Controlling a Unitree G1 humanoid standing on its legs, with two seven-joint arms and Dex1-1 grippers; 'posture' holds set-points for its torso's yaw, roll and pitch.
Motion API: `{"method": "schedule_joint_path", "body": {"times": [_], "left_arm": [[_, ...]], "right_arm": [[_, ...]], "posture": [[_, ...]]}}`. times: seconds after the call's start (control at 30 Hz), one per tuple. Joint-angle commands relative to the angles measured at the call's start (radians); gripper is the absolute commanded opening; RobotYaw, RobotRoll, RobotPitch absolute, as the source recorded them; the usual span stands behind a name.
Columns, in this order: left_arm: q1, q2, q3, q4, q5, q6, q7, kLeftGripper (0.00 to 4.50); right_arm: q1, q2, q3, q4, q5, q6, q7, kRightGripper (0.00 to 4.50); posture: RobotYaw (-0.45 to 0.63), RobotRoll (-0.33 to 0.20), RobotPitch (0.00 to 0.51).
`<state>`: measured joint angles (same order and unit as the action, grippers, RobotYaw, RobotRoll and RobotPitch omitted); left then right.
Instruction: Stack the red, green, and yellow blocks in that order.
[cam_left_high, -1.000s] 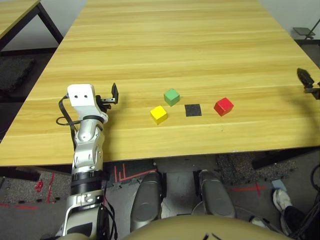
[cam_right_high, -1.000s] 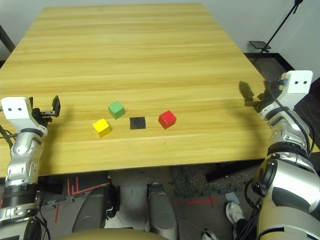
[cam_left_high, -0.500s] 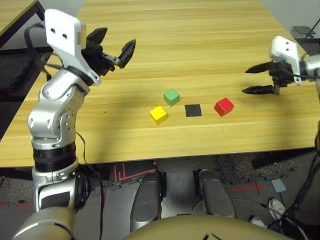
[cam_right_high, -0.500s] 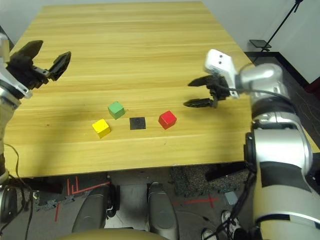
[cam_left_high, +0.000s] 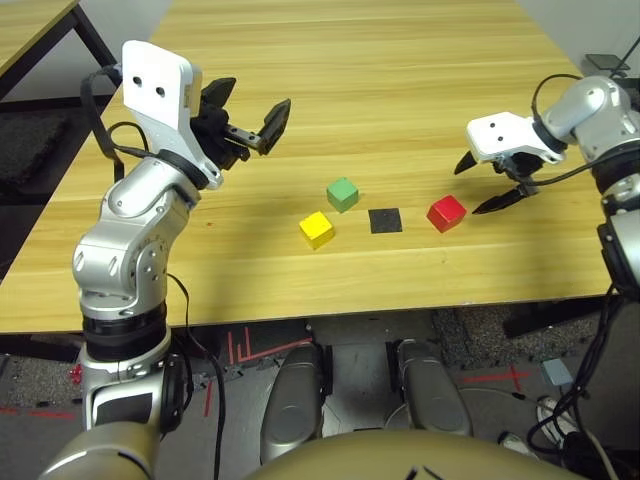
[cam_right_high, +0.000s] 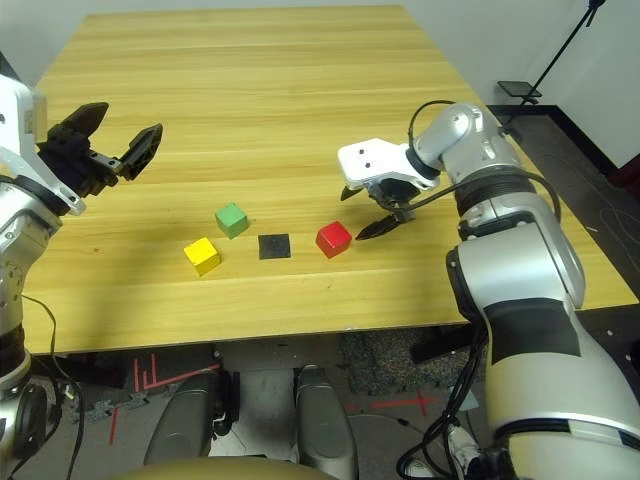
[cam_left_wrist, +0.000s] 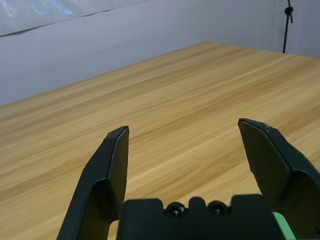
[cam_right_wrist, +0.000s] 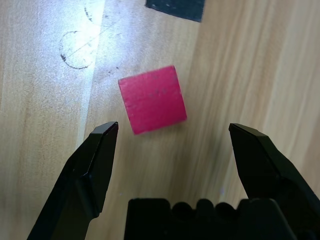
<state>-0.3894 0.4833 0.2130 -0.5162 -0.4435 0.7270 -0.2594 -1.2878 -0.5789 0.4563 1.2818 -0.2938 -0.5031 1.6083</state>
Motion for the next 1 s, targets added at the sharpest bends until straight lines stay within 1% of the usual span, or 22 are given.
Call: {"method": "schedule_joint_path", "body": {"times": [0.03,0.17,0.27,0.33,0.37,0.4,0.57,0.6,0.7,0.8,0.87,0.9,1.0], "left_arm": [[0.036,-0.009,-0.006,-0.037,0.004,0.03,0.022,4.44],[0.066,-0.017,-0.017,-0.056,0.005,0.051,0.035,4.44],[0.11,-0.013,-0.031,-0.055,0.013,0.063,0.031,4.44],[0.128,-0.011,-0.034,-0.056,0.015,0.069,0.03,4.44],[0.13,-0.011,-0.033,-0.057,0.015,0.069,0.03,4.5],[0.13,-0.011,-0.032,-0.058,0.014,0.07,0.032,4.5],[0.127,-0.012,-0.026,-0.068,0.011,0.081,0.04,4.5],[0.127,-0.012,-0.025,-0.071,0.01,0.083,0.042,4.5],[0.125,-0.011,-0.024,-0.078,0.006,0.093,0.045,4.5],[0.119,-0.013,-0.026,-0.077,0.007,0.099,0.047,4.5],[0.114,-0.019,-0.034,-0.07,0.009,0.101,0.05,4.5],[0.11,-0.026,-0.042,-0.065,0.011,0.1,0.052,4.5],[0.104,-0.038,-0.063,-0.052,0.013,0.102,0.052,4.5]], "right_arm": [[-0.015,0.014,0.003,0.011,-0.031,-0.028,0.004,4.5],[-0.011,0.031,0.001,0.015,-0.054,-0.042,0.0,4.5],[-0.005,0.049,0.002,0.017,-0.072,-0.039,-0.022,4.5],[-0.003,0.059,0.002,0.019,-0.083,-0.037,-0.044,4.5],[-0.001,0.063,0.001,0.019,-0.088,-0.035,-0.056,4.11],[0.0,0.066,0.0,0.02,-0.094,-0.034,-0.069,3.92],[-0.001,0.076,-0.011,0.019,-0.095,-0.006,-0.071,2.12],[-0.005,0.079,-0.024,0.016,-0.08,0.014,-0.056,2.04],[-0.032,0.094,-0.06,0.001,-0.019,0.104,-0.004,2.04],[-0.058,0.102,-0.036,-0.03,0.039,0.189,0.006,2.04],[-0.056,0.098,0.01,-0.085,0.088,0.272,0.006,2.04],[-0.043,0.088,0.044,-0.145,0.123,0.353,0.006,2.04],[0.028,0.021,0.157,-0.391,0.251,0.557,0.006,2.04]], "posture": [[0.5,-0.228,0.101],[0.52,-0.23,0.111],[0.52,-0.23,0.112],[0.54,-0.231,0.122],[0.54,-0.231,0.122],[0.54,-0.23,0.125],[0.55,-0.225,0.128],[0.55,-0.226,0.129],[0.55,-0.227,0.131],[0.53,-0.234,0.128],[0.53,-0.238,0.127],[0.52,-0.24,0.127],[0.51,-0.246,0.128]]}}
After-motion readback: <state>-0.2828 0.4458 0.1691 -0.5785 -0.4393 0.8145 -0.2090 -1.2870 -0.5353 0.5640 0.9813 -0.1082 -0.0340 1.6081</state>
